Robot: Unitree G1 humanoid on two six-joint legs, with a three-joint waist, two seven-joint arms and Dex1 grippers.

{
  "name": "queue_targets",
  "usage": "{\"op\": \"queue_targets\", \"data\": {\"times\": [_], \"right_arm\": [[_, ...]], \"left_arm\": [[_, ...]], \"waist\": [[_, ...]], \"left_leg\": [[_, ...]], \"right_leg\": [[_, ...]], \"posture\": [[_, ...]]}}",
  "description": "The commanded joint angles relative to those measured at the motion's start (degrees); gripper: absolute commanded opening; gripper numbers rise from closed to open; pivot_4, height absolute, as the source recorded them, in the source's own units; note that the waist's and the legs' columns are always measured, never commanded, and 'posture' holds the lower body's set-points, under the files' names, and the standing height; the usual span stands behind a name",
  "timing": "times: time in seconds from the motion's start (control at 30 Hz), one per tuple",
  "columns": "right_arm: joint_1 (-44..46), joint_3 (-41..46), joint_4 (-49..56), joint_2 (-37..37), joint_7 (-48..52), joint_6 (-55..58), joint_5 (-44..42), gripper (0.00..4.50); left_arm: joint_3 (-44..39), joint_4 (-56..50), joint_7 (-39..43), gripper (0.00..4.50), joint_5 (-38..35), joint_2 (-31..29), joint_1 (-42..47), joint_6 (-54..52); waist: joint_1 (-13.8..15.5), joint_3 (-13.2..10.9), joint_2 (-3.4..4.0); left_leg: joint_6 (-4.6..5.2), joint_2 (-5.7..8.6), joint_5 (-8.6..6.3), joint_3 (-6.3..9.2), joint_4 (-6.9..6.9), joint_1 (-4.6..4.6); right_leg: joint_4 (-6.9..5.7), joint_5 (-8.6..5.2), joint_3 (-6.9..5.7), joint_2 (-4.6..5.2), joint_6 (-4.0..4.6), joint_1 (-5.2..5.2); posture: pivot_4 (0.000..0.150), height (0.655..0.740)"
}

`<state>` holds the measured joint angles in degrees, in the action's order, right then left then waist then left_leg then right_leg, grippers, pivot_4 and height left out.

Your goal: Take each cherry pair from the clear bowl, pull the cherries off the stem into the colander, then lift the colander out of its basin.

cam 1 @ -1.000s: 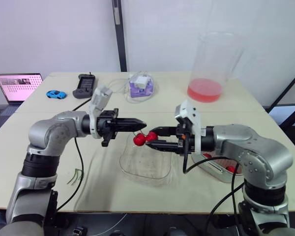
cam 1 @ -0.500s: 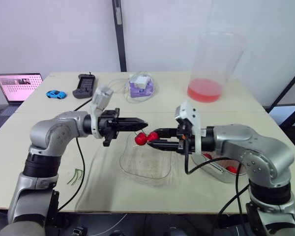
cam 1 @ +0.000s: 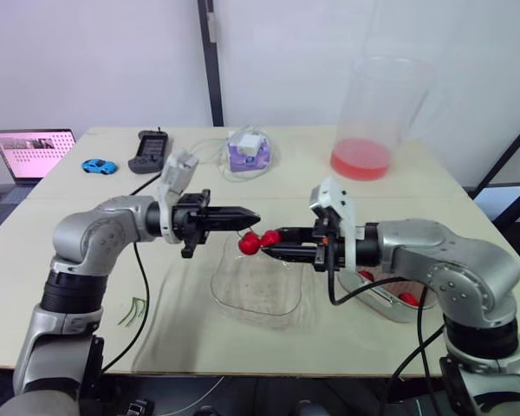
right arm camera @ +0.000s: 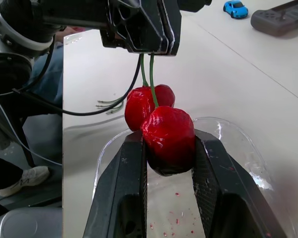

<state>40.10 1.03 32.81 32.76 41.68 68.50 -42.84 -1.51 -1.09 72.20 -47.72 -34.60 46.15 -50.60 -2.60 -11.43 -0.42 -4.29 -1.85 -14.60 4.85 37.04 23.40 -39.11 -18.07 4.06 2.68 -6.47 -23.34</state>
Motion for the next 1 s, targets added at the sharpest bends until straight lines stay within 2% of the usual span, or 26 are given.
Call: {"op": "queue_targets", "data": {"times": [0.03,0.23,0.6,0.73,0.87,0.93,1.0], "right_arm": [[1.5,2.6,0.0,1.3,-1.4,2.3,-2.9,1.25],[-0.5,3.5,0.1,4.8,-1.1,5.9,-7.1,1.25],[-2.1,7.7,-1.5,11.3,-1.2,6.0,-10.4,1.25],[-2.2,8.1,-5.8,25.5,5.3,0.1,-4.0,1.25],[-6.4,4.5,-12.2,40.6,14.4,-11.6,6.3,1.25],[-9.9,1.0,-16.2,45.6,17.8,-20.1,13.6,1.25],[-11.4,-2.0,-19.4,46.6,19.8,-26.0,18.1,1.25]], "left_arm": [[-1.1,-0.2,0.1,0.00,0.1,-0.2,0.6,1.5],[-1.7,0.0,-0.4,0.00,0.2,-0.1,0.7,1.6],[-2.2,-0.4,-1.3,0.00,-0.2,0.2,0.3,2.0],[-2.4,-0.5,-1.6,0.00,-0.2,0.0,0.2,2.2],[-2.4,-0.8,-1.7,0.00,0.1,0.0,-0.6,2.7],[-2.4,-1.0,-1.8,0.00,0.2,0.1,-1.1,2.9],[-2.3,-1.3,-1.9,0.00,0.4,0.2,-1.7,3.2]], "waist": [[0.0,0.0,0.00],[0.1,0.0,0.00],[0.1,0.0,-0.01],[0.3,0.0,0.00],[0.2,0.0,-0.01],[0.1,0.0,-0.01],[-0.1,0.0,-0.02]], "left_leg": [[0.00,0.00,0.00,0.00,0.00,0.00],[0.00,0.00,0.00,0.00,0.00,0.01],[0.01,0.00,-0.01,-0.01,0.00,0.02],[0.01,0.01,-0.01,-0.03,0.00,0.04],[0.08,0.01,-0.05,-0.05,-0.01,0.04],[0.10,0.00,-0.06,-0.07,0.00,0.03],[0.11,-0.01,-0.06,-0.10,0.01,0.01]], "right_leg": [[0.00,0.00,0.00,0.00,0.00,0.00],[0.03,0.00,0.00,0.00,0.00,0.00],[0.04,0.00,0.00,0.00,0.00,0.00],[0.09,0.00,0.00,0.01,-0.01,0.01],[0.15,-0.01,0.00,0.01,-0.01,0.02],[0.15,-0.01,0.01,0.00,-0.02,0.01],[0.15,-0.01,0.04,0.00,-0.02,0.02]], "posture": [[0.150,0.7332],[0.150,0.7332],[0.150,0.7332],[0.150,0.7332],[0.150,0.7332],[0.150,0.7332],[0.150,0.7332]]}}
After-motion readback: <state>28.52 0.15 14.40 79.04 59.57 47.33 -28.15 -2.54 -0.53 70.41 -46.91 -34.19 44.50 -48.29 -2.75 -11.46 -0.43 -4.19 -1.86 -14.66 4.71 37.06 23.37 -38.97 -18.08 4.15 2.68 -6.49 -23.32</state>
